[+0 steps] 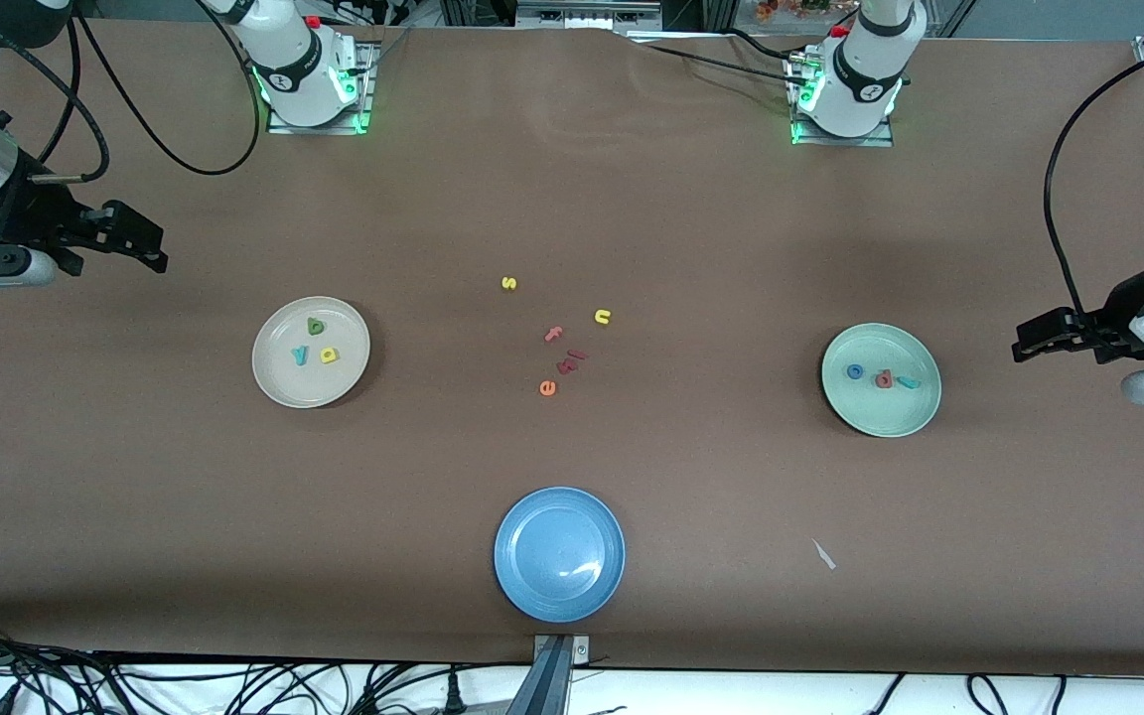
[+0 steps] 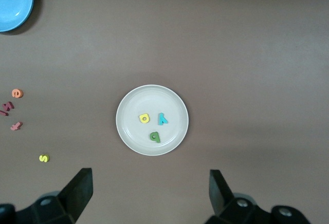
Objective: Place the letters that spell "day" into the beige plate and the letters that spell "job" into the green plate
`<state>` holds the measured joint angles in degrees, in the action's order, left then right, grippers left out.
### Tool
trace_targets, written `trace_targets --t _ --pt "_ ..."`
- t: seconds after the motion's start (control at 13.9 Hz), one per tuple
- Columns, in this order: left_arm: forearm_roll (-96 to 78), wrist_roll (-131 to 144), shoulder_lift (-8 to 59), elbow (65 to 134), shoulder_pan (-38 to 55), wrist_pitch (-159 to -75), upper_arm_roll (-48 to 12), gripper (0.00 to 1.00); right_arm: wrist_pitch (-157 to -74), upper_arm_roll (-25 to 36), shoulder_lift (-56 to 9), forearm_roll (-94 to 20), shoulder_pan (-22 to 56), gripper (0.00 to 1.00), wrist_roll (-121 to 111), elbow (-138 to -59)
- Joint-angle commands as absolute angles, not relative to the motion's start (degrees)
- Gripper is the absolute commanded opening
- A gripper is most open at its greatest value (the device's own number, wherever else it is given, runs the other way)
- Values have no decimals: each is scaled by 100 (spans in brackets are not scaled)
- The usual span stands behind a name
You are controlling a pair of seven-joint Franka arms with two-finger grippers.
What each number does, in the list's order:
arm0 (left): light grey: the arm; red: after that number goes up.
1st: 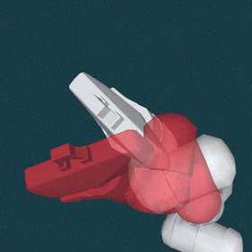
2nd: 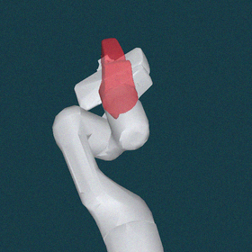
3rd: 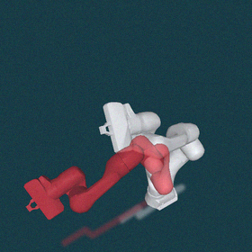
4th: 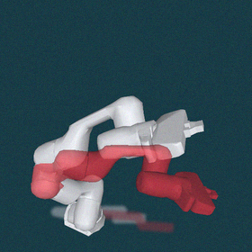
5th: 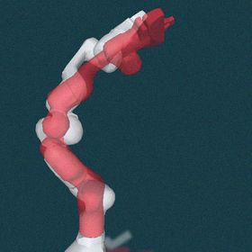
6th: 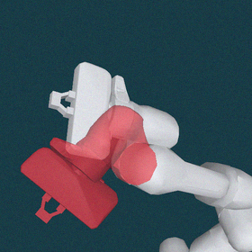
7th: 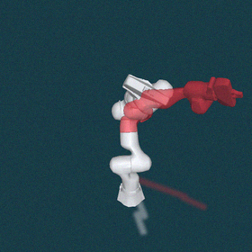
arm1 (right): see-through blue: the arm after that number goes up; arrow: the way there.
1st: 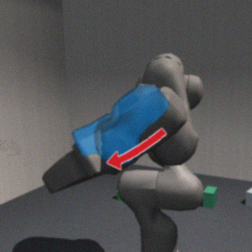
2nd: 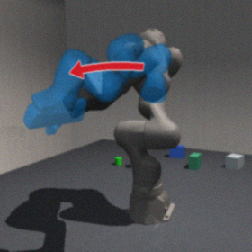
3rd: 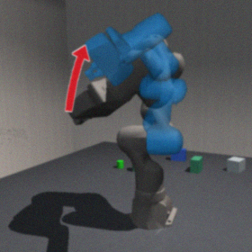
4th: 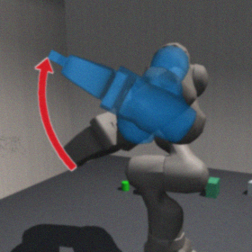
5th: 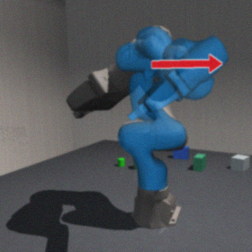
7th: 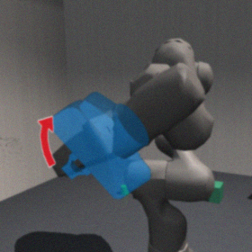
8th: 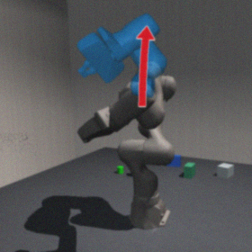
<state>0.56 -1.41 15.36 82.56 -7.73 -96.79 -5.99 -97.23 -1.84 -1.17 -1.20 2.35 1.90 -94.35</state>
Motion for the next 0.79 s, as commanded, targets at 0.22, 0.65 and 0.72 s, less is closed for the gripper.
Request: trace_targets --t 0.22,0.65,0.72 --pt "-53 -220 1512 8209 -791 -9677 -598 100 -9703 -255 -97 -44 149 100 193 -9404" --pt "-62 -220 1485 8200 -809 -9668 -598 100 -9712 -246 -97 -44 141 100 158 -9404" --pt "-62 -220 1485 8200 -809 -9668 -598 100 -9712 -246 -97 -44 141 100 158 -9404"
